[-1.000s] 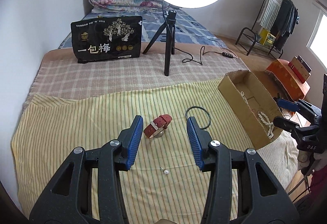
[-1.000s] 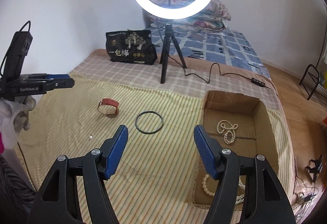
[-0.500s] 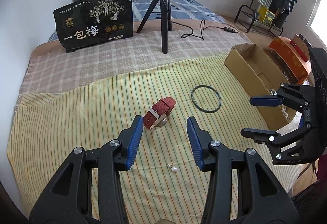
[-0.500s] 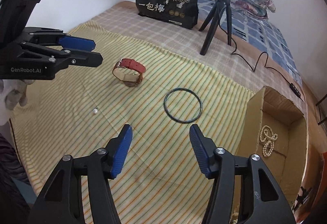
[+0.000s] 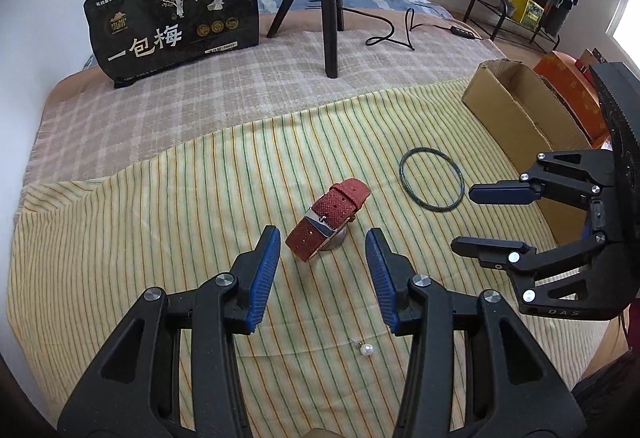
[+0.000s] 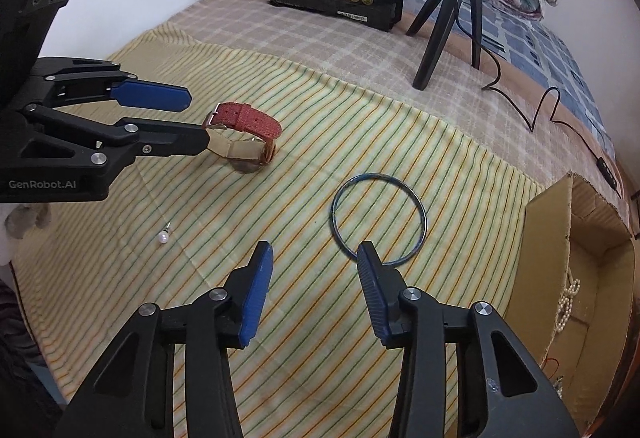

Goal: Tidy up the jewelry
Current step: 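Close the left tool on the red-strap watch while the right tool grips the black ring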

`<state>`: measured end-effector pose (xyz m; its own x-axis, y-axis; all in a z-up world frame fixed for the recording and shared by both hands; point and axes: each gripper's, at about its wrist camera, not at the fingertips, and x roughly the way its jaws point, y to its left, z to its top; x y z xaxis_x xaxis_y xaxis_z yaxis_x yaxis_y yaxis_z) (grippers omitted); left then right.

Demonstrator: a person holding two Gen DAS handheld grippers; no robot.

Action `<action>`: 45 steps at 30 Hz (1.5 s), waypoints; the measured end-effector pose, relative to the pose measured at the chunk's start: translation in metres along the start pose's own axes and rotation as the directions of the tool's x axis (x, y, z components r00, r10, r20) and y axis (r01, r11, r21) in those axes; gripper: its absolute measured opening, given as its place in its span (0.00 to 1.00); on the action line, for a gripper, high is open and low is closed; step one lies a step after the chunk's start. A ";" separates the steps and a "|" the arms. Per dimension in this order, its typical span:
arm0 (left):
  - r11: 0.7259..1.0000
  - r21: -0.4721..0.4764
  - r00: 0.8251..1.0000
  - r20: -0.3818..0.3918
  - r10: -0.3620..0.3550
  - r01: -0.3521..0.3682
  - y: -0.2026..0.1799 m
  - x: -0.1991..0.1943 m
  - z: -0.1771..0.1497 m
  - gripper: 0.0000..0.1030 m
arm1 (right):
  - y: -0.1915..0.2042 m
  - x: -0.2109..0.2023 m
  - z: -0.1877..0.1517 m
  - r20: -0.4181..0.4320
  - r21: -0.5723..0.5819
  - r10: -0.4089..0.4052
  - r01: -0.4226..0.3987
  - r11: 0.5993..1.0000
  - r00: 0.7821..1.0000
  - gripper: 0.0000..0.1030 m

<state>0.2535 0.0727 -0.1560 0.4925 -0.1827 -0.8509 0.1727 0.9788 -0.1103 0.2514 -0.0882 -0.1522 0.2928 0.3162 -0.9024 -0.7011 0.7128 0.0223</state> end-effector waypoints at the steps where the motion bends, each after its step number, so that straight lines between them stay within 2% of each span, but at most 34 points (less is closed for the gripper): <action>1: 1.000 0.002 1.000 0.000 0.000 0.000 0.000 0.001 0.001 0.44 | 0.000 0.003 0.001 -0.004 0.000 -0.002 0.002 1.000 1.000 0.38; 6: 1.000 0.009 1.000 0.000 -0.007 0.007 -0.001 0.007 0.005 0.44 | 0.000 0.013 0.004 -0.018 0.003 0.004 -0.004 1.000 1.000 0.34; 24: 1.000 0.005 0.999 -0.025 0.021 -0.021 0.001 0.031 0.007 0.44 | -0.006 0.040 0.003 -0.045 0.040 -0.019 0.021 0.999 0.999 0.30; 26: 1.000 0.007 0.999 -0.026 0.026 -0.026 0.001 0.033 0.008 0.44 | -0.006 0.041 0.003 -0.042 0.042 -0.018 0.020 0.999 0.999 0.25; 29: 0.999 0.007 0.999 -0.027 0.031 -0.031 0.001 0.035 0.008 0.44 | -0.007 0.041 0.003 -0.040 0.052 -0.013 0.015 0.999 0.999 0.09; 34: 0.999 0.001 0.999 -0.018 0.033 -0.033 0.003 0.034 0.009 0.44 | -0.005 0.040 0.004 -0.038 0.049 -0.019 0.021 0.999 0.999 0.04; 35: 1.000 0.002 0.999 -0.017 0.031 -0.031 0.003 0.034 0.009 0.43 | -0.006 0.039 0.004 -0.036 0.052 -0.017 0.019 0.998 0.999 0.03; 36: 1.000 0.004 0.999 -0.014 0.031 -0.031 0.003 0.033 0.009 0.32 | -0.007 0.038 0.004 -0.035 0.057 -0.013 0.015 0.998 0.999 0.03; 37: 0.999 0.007 0.999 -0.015 0.037 -0.037 0.003 0.033 0.009 0.30 | -0.008 0.037 0.004 -0.031 0.064 -0.007 0.009 0.998 0.999 0.03; 39: 0.999 0.009 0.999 -0.013 0.040 -0.040 0.003 0.032 0.009 0.17 | -0.011 0.034 0.004 -0.025 0.078 0.005 -0.003 0.997 1.000 0.03; 45: 0.999 0.003 0.999 0.001 0.037 -0.037 0.006 0.026 0.008 0.15 | -0.015 0.020 0.005 0.015 0.114 0.039 -0.041 0.993 0.999 0.03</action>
<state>0.2739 0.0732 -0.1743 0.4998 -0.1463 -0.8537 0.1570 0.9846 -0.0768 0.2715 -0.0893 -0.1685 0.2749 0.3533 -0.8942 -0.6336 0.7661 0.1079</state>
